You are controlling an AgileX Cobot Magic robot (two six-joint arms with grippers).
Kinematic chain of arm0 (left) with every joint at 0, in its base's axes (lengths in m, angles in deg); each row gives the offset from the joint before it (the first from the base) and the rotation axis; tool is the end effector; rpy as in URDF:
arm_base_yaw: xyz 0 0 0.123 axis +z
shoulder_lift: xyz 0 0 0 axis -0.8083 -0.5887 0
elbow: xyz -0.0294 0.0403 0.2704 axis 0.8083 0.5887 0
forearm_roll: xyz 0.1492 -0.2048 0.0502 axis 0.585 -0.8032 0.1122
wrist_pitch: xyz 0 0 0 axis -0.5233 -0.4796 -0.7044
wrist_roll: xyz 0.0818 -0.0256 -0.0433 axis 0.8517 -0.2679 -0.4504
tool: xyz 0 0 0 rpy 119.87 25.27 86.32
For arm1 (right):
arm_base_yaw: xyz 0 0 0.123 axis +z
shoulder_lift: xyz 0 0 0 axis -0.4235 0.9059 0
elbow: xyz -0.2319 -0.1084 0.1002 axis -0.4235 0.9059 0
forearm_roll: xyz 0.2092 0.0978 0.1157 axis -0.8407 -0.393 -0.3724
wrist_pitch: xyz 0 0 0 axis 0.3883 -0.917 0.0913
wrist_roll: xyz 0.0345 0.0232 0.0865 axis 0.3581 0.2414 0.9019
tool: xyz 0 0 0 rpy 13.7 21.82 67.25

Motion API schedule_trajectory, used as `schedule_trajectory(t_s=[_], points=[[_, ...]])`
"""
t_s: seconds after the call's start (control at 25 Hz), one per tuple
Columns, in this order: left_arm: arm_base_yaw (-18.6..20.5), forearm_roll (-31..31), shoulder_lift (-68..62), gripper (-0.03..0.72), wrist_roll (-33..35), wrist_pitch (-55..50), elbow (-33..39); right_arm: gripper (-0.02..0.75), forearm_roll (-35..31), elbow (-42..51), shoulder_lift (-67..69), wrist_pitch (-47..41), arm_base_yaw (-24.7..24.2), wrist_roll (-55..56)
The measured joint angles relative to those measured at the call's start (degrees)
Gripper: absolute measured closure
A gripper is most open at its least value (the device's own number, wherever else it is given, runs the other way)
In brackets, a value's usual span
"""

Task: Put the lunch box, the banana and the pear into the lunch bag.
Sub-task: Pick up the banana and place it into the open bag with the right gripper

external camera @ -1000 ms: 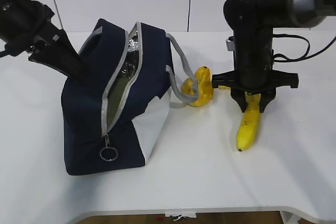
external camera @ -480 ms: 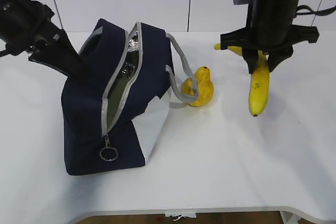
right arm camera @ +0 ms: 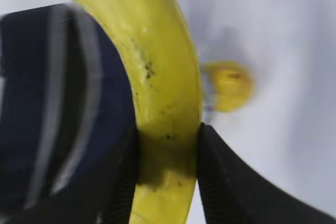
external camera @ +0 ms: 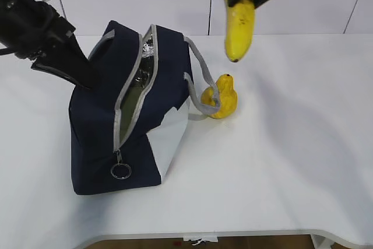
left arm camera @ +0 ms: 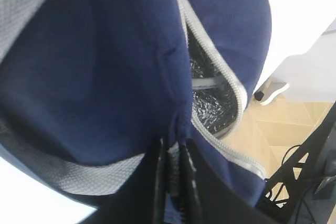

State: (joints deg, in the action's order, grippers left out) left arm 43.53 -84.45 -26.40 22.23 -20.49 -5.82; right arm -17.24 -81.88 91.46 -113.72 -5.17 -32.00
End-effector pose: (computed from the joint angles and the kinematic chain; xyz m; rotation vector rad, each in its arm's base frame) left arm 0.3308 -0.1185 0.2696 0.7090 2.6794 -0.8933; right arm 0.3731 0.1543 0.3719 -0.1912 2.6219 0.4634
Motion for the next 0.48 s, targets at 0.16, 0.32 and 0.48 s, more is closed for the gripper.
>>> schedule_trajectory(t_s=[0.16,0.32,0.48], points=[[0.0,0.0,0.0,0.671,-0.57,0.14,0.0,0.47,-14.69,-0.38,0.42,4.48,0.0,-9.8],[0.0,0.0,0.0,0.671,-1.26,0.14,0.0,0.471,-23.62,-0.51,3.15,7.27,0.0,-14.11],[0.0,-1.09,0.0,0.671,-1.48,0.22,0.0,0.471,-28.37,-0.51,7.23,8.82,0.0,-15.38]])
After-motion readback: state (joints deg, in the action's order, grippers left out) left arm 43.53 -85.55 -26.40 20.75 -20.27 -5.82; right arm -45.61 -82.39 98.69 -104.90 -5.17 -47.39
